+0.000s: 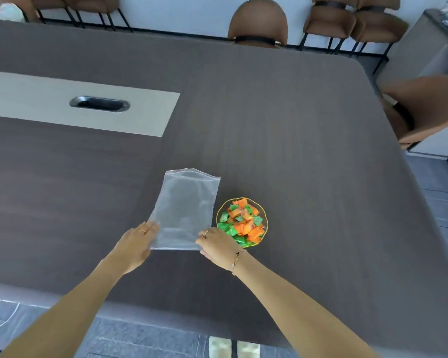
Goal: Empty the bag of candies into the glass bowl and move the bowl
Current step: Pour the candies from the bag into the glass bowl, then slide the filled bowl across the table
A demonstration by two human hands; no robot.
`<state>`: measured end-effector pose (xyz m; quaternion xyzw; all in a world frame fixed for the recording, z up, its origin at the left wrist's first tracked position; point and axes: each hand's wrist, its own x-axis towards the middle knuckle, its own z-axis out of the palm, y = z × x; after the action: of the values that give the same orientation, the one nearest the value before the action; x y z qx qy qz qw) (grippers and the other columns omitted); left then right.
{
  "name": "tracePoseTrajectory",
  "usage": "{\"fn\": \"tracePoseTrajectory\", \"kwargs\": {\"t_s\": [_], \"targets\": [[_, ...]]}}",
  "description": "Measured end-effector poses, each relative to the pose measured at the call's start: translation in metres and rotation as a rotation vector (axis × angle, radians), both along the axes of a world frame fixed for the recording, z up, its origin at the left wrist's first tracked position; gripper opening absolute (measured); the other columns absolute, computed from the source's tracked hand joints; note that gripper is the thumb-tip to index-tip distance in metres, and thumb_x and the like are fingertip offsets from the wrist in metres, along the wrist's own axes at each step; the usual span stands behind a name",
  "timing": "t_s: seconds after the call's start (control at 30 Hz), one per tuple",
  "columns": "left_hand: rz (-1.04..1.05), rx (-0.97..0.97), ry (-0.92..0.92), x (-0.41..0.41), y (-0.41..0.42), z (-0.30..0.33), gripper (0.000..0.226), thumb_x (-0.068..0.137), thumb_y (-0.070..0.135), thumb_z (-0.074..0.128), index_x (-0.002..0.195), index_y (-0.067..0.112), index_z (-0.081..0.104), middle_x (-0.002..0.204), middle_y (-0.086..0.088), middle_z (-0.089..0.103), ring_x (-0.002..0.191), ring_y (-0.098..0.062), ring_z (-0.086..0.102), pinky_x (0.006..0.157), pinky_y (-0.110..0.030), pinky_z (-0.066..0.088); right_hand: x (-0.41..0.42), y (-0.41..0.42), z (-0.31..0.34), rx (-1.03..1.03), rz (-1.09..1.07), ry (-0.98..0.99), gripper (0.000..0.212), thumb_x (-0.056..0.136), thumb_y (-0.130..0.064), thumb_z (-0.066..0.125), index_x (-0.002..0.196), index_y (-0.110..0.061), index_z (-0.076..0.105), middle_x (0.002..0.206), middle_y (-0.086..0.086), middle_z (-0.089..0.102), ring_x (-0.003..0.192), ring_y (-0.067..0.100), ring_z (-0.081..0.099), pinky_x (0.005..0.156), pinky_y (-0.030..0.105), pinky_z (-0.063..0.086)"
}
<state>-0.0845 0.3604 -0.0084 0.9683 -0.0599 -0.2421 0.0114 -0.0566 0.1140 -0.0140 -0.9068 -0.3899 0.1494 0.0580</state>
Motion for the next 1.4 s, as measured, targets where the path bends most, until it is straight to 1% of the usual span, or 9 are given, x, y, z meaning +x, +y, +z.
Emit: {"fn": "tracePoseTrajectory", "kwargs": {"t_s": [0.13,0.27,0.43,0.63,0.77,1.0,1.13,1.3,1.4], "targets": [[-0.005,0.033,0.18,-0.016,0.005,-0.021,0.087,0.089,0.054,0.047,0.151,0.02,-0.003,0.162,0.002,-0.004,0.149,-0.024,-0.005,0.12,-0.045,0.003,-0.018,0.002,-0.024,-0.04,-0.02,0.084,0.048,0.087,-0.03,0.063,0.122,0.001,0.053,0.133,0.022,0.05,0.123,0.037,0.046,0.106,0.042,0.034],[0.029,-0.019,-0.005,-0.017,0.014,-0.022,0.1,0.069,0.082,0.021,0.151,0.027,0.003,0.161,0.008,-0.002,0.149,-0.018,-0.002,0.121,-0.045,0.0,-0.028,-0.002,-0.025,0.072,-0.092,0.126,0.05,0.096,-0.032,0.049,0.134,-0.001,0.042,0.149,0.021,0.034,0.136,0.035,0.035,0.111,0.043,0.031],[0.048,-0.046,0.063,-0.002,0.004,-0.028,0.076,0.092,0.057,0.039,0.151,0.025,0.004,0.162,0.003,0.008,0.149,-0.016,0.01,0.122,-0.039,0.012,-0.029,0.002,-0.035,0.031,-0.124,0.151,0.045,0.098,-0.02,0.043,0.137,0.0,0.035,0.151,0.022,0.029,0.137,0.035,0.033,0.109,0.045,0.035],[0.057,0.062,0.117,0.003,-0.01,-0.04,0.07,0.093,0.046,0.045,0.151,0.022,0.013,0.161,0.002,0.011,0.148,-0.016,0.013,0.12,-0.045,0.01,-0.03,0.0,-0.048,0.054,-0.151,0.137,0.041,0.096,-0.02,0.046,0.133,-0.002,0.041,0.147,0.02,0.035,0.129,0.036,0.04,0.103,0.046,0.04],[0.14,-0.12,-0.247,0.015,-0.017,-0.026,0.047,0.079,0.024,0.068,0.124,0.016,0.06,0.133,-0.009,0.059,0.12,-0.032,0.055,0.105,-0.046,0.038,-0.016,-0.027,-0.03,0.256,-0.226,0.031,0.03,0.094,-0.022,0.047,0.118,-0.007,0.056,0.136,0.013,0.052,0.118,0.031,0.054,0.099,0.045,0.047],[0.176,-0.497,-0.226,0.069,-0.092,0.0,0.039,0.095,0.021,0.051,0.134,0.017,0.049,0.127,-0.009,0.056,0.107,-0.026,0.06,0.09,-0.039,0.048,0.037,-0.123,-0.004,0.267,-0.598,-0.088,0.026,0.095,-0.016,0.048,0.117,-0.013,0.06,0.13,0.005,0.058,0.116,0.026,0.055,0.101,0.039,0.044],[0.274,-0.591,-0.161,0.087,-0.134,-0.015,0.04,0.093,0.016,0.054,0.133,0.01,0.05,0.123,-0.018,0.059,0.104,-0.033,0.063,0.095,-0.043,0.049,0.049,-0.153,-0.008,0.225,-0.761,0.033,0.031,0.097,-0.017,0.047,0.128,-0.012,0.052,0.134,0.008,0.053,0.12,0.024,0.054,0.102,0.034,0.045],[0.347,-0.543,-0.112,0.094,-0.155,-0.036,0.043,0.093,0.015,0.055,0.135,0.01,0.049,0.13,-0.02,0.057,0.12,-0.033,0.054,0.104,-0.042,0.043,0.054,-0.149,-0.017,0.4,-1.009,0.323,0.035,0.097,-0.018,0.049,0.131,-0.013,0.047,0.127,0.012,0.057,0.107,0.024,0.062,0.091,0.03,0.05],[0.39,-0.543,-0.075,0.097,-0.159,-0.045,0.046,0.091,0.011,0.057,0.137,0.01,0.048,0.127,-0.021,0.059,0.113,-0.035,0.06,0.1,-0.044,0.048,0.055,-0.14,-0.025,0.441,-1.053,0.417,0.036,0.096,-0.016,0.05,0.132,-0.012,0.048,0.121,0.012,0.06,0.108,0.024,0.062,0.092,0.03,0.05]]}}
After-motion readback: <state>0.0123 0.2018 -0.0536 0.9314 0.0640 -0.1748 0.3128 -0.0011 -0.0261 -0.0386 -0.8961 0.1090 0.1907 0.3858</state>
